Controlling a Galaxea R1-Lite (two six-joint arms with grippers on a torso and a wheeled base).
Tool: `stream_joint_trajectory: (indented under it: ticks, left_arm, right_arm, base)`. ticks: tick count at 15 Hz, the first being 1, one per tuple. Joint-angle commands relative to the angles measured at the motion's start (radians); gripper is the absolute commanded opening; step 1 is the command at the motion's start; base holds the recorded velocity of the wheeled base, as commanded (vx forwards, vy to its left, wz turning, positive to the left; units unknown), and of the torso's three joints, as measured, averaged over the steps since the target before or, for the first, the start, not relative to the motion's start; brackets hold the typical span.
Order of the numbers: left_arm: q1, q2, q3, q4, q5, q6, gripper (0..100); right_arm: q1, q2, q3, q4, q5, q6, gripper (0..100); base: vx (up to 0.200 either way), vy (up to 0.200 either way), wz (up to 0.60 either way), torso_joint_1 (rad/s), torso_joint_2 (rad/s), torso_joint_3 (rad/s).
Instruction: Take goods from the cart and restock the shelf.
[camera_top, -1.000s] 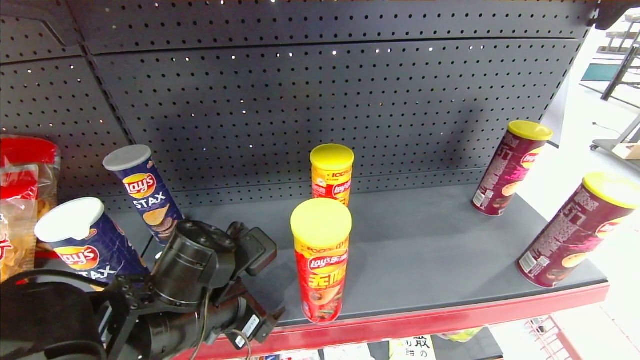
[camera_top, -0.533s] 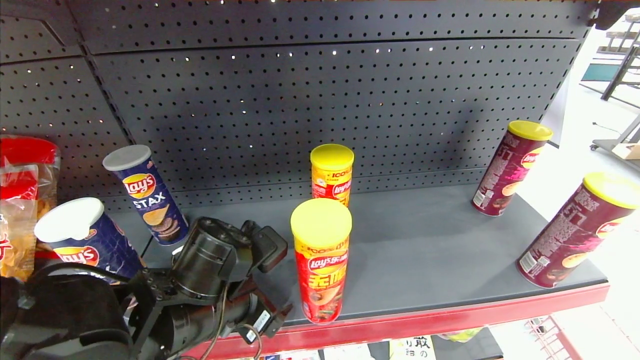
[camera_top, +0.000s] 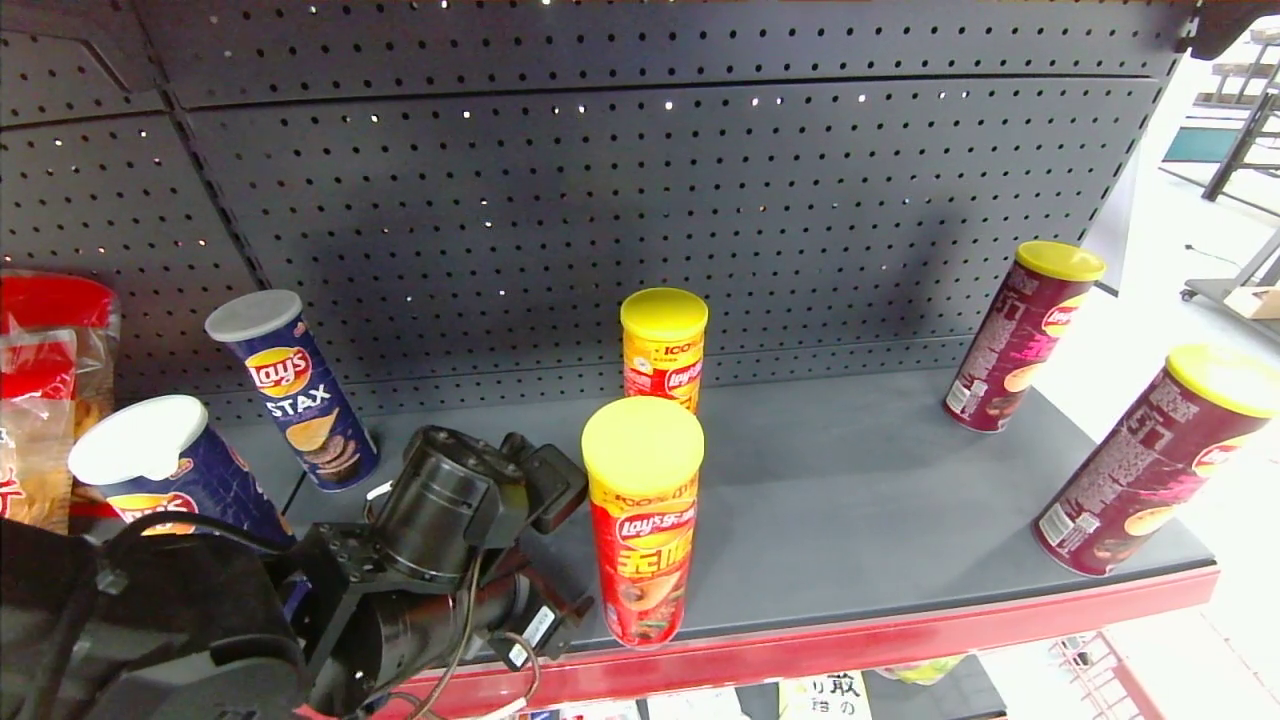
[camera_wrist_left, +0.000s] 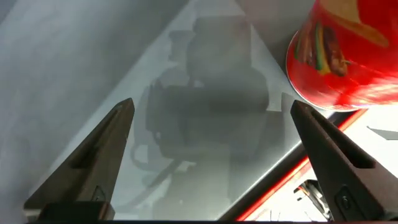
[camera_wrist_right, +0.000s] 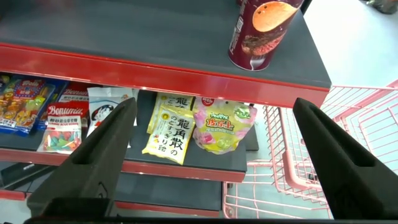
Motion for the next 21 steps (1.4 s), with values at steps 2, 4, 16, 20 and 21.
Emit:
stream_joint_trajectory:
  ticks: [2, 4, 16, 20, 21]
  left_arm:
    - [0.001, 0.018, -0.012, -0.001, 0.006, 0.000, 100]
    - [0.003, 0.020, -0.018, -0.001, 0.006, 0.000, 100]
    - [0.004, 0.008, -0.004, 0.006, 0.083, -0.057, 100]
    - [0.003, 0.011, -0.006, 0.025, 0.124, -0.097, 100]
    - [0.004, 0.014, -0.009, 0.025, 0.126, -0.106, 100]
  right_arm:
    - [0.000, 0.004, 0.000, 0.000, 0.000, -0.001, 100]
    - [0.000, 0.004, 0.000, 0.000, 0.000, -0.001, 100]
    - [0.000, 0.004, -0.001, 0.000, 0.000, -0.001, 100]
    - [0.000, 0.004, -0.003, 0.000, -0.001, -0.001, 100]
    - [0.000, 0.004, -0.003, 0.000, -0.001, -0.001, 100]
  base:
    - [0.000, 0.000, 0.00, 0.000, 0.00, 0.000]
    - [0.000, 0.000, 0.00, 0.000, 0.00, 0.000]
    - [0.000, 0.000, 0.00, 0.000, 0.00, 0.000]
    - [0.000, 0.000, 0.00, 0.000, 0.00, 0.000]
    - [0.000, 0.000, 0.00, 0.000, 0.00, 0.000]
